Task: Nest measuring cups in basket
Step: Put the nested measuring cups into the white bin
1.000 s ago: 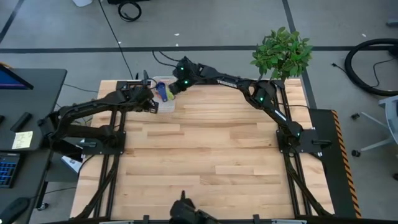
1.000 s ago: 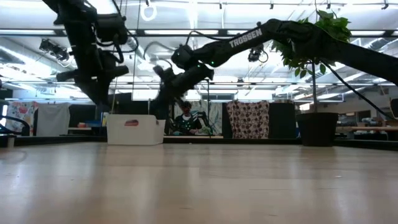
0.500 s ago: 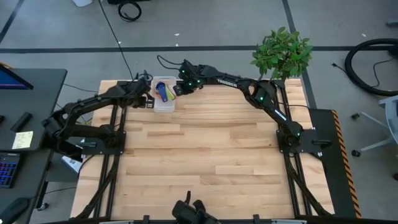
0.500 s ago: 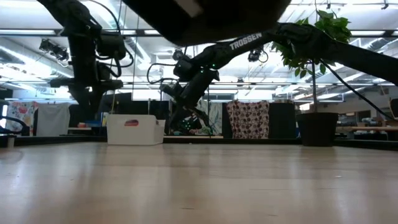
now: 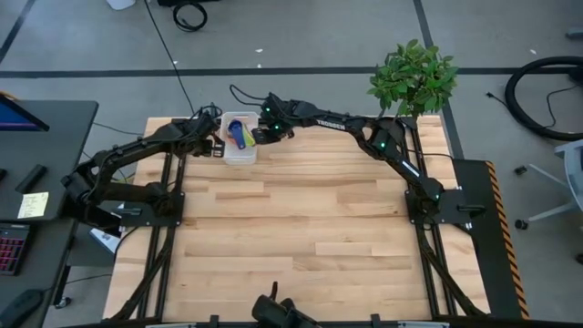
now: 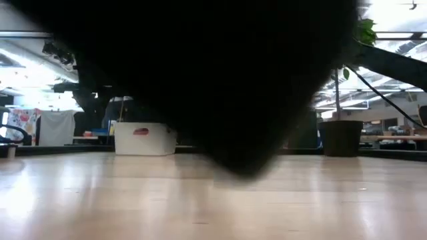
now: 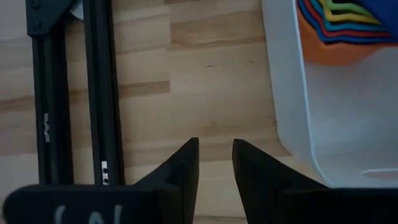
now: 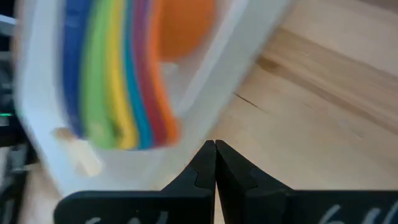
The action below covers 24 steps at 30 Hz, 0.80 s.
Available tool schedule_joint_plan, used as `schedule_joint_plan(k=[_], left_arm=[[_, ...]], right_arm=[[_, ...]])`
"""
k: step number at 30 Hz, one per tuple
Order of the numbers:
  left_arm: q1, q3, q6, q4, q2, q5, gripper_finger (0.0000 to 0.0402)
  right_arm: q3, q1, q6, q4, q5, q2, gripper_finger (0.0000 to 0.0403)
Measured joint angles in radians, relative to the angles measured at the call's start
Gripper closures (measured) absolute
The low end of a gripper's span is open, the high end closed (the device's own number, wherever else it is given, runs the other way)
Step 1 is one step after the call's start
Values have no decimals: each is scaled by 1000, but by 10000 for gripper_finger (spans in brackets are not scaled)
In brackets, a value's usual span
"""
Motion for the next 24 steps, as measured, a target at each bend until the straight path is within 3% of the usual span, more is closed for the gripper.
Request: schedule_joint_plan(k=[4, 13, 16, 20, 24], left_arm=[[0, 0, 7, 18, 0, 22, 299], [-10, 1, 170, 136, 0, 318, 299], [-10, 2, 234, 127, 0, 375, 299], [-10, 2, 312, 130, 0, 393, 299], [-27, 2, 490, 144, 0, 391, 299]], right_arm=[[0, 5, 8, 57, -16, 0, 394], [0, 22, 0, 102, -19, 0, 394], [0, 21, -18, 99, -19, 0, 394], [0, 22, -23, 99, -46, 0, 394], [0, 22, -39, 99, -48, 0, 394]])
